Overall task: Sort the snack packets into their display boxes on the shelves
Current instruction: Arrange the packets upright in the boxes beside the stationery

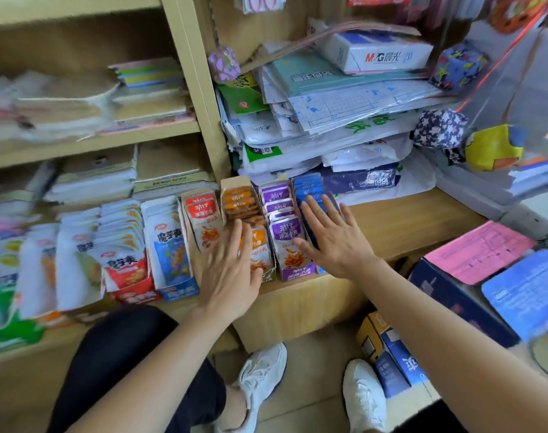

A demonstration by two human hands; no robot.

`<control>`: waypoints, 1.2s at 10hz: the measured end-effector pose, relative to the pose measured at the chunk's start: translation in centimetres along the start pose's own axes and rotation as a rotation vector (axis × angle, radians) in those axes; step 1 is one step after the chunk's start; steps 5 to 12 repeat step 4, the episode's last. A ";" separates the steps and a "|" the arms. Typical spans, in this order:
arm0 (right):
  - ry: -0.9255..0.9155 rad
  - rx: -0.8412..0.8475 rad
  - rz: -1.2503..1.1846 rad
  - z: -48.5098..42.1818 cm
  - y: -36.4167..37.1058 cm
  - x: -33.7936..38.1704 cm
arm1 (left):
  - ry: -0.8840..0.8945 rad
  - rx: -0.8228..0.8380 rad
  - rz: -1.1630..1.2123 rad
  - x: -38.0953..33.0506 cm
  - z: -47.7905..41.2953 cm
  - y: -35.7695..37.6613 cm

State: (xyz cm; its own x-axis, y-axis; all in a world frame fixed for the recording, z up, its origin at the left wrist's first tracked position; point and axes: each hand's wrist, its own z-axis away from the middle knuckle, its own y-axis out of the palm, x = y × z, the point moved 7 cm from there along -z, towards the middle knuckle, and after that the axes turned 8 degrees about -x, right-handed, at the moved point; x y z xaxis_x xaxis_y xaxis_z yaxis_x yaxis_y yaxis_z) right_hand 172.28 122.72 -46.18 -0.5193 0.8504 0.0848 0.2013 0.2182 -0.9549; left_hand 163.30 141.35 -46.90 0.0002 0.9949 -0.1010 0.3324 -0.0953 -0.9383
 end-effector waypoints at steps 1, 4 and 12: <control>0.008 0.024 0.016 -0.2 0.2 0.2 | -0.067 0.109 0.004 0.5 -0.4 0.3; 0.053 0.031 0.023 -0.9 -2.1 1.4 | -0.093 0.351 0.140 0.4 -1.6 -3.1; 0.053 0.031 0.023 -0.9 -2.1 1.4 | -0.093 0.351 0.140 0.4 -1.6 -3.1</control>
